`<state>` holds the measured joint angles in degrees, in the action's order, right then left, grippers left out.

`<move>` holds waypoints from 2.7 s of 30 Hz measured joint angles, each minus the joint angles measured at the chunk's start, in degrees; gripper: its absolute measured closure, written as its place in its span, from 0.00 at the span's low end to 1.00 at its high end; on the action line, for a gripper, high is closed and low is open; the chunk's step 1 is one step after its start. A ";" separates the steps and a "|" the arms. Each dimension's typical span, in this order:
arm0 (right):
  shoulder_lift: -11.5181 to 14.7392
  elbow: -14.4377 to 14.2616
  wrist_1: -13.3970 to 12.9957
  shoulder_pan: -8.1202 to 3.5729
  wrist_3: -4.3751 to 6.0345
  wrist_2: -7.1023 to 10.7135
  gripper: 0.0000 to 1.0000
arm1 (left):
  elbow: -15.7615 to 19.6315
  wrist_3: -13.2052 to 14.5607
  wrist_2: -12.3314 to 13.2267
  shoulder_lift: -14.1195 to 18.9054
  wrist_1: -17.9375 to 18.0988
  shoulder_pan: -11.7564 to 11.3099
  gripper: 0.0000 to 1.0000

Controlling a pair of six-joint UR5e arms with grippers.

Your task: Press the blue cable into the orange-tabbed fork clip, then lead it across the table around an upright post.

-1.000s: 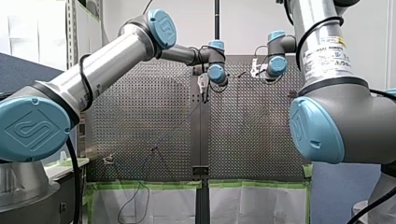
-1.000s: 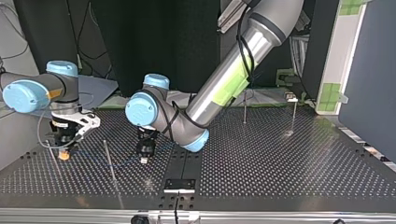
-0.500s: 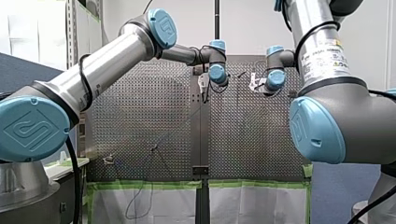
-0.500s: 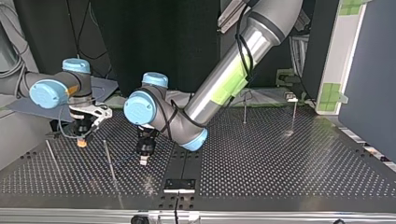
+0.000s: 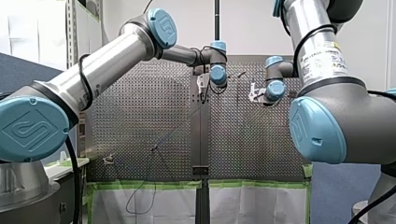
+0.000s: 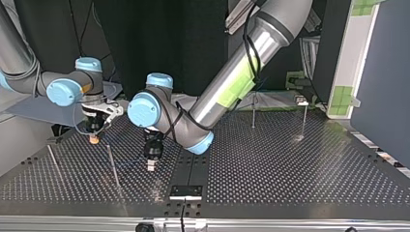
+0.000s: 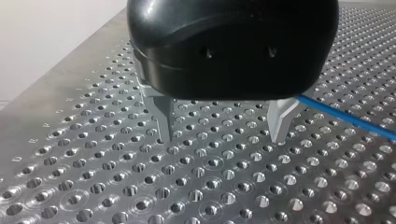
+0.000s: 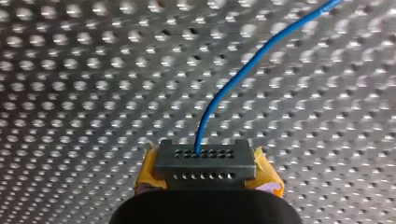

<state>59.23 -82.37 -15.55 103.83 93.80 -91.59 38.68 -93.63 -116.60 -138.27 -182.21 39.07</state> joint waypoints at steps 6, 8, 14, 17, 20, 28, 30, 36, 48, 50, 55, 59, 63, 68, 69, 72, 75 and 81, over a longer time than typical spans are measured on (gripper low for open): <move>-1.71 -0.84 -2.35 0.15 -0.66 0.14 1.00 | 0.02 -0.24 -0.36 -0.01 -0.08 -0.01 0.02; -2.26 -0.89 -2.53 0.20 -0.99 0.15 1.00 | 0.02 -0.33 -0.36 -0.01 -0.05 -0.01 0.02; -3.02 -1.26 -2.69 0.16 -1.69 0.02 1.00 | 0.03 -0.40 -0.53 -0.02 -0.02 -0.01 0.02; -3.19 -1.90 -3.09 0.03 -1.79 -0.07 1.00 | 0.04 -0.41 -0.62 -0.02 -0.05 0.01 0.02; -3.36 -2.90 -4.28 -0.16 -1.75 -0.06 1.00 | 0.05 -0.41 -0.66 -0.02 -0.07 0.02 0.02; -4.53 -5.62 -7.67 -0.53 -1.45 -0.22 1.00 | 0.06 -0.46 -0.76 -0.02 -0.08 0.13 0.02; -5.63 -5.88 -8.03 -0.52 -1.49 -0.31 1.00 | 0.06 -0.49 -0.76 -0.01 -0.08 0.17 0.02; -9.19 -6.04 -9.05 -0.56 -1.33 -1.46 1.00 | 0.06 -0.57 -0.73 0.00 -0.08 0.18 0.02; -15.90 -6.06 -14.22 -1.48 -0.13 -5.43 1.00 | 0.05 -0.52 -1.21 0.00 -0.09 -0.01 0.02; -17.12 -6.06 -15.22 -1.80 0.09 -5.88 1.00 | 0.05 -0.46 -1.32 -0.01 -0.11 -0.02 0.02; -19.89 -6.04 -17.77 -2.44 0.91 -6.39 1.00 | 0.05 -0.38 -1.68 -0.01 -0.18 -0.09 0.02; -22.30 -5.96 -20.15 -3.14 1.49 -6.37 1.00 | 0.06 -0.11 -2.08 -0.01 -0.33 -0.18 0.02; -24.61 -5.71 -22.43 -4.01 1.70 -6.31 1.00 | 0.05 0.10 -2.16 -0.01 -0.51 -0.26 0.02; -27.90 -5.11 -25.55 -5.27 1.61 -6.18 1.00 | 0.05 0.27 -2.21 -0.01 -1.07 -0.28 0.02; -28.50 -5.00 -25.94 -5.47 1.56 -6.15 1.00 | 0.05 0.36 -2.23 -0.01 -1.22 -0.28 0.02; -30.28 -4.72 -27.05 -6.01 1.28 -6.02 1.00 | 0.05 0.60 -2.45 -0.01 -1.58 -0.28 0.02; -31.96 -4.64 -27.97 -6.48 0.98 -5.78 1.00 | 0.05 0.65 -2.69 0.00 -1.73 -0.27 0.02; -35.30 -4.49 -29.12 -7.24 0.64 -5.59 1.00 | 0.05 0.44 -2.77 0.00 -2.40 -0.01 0.02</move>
<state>23.92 -86.86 -44.67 96.59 94.44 -97.18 38.73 -93.19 -119.37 -138.27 -184.61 39.06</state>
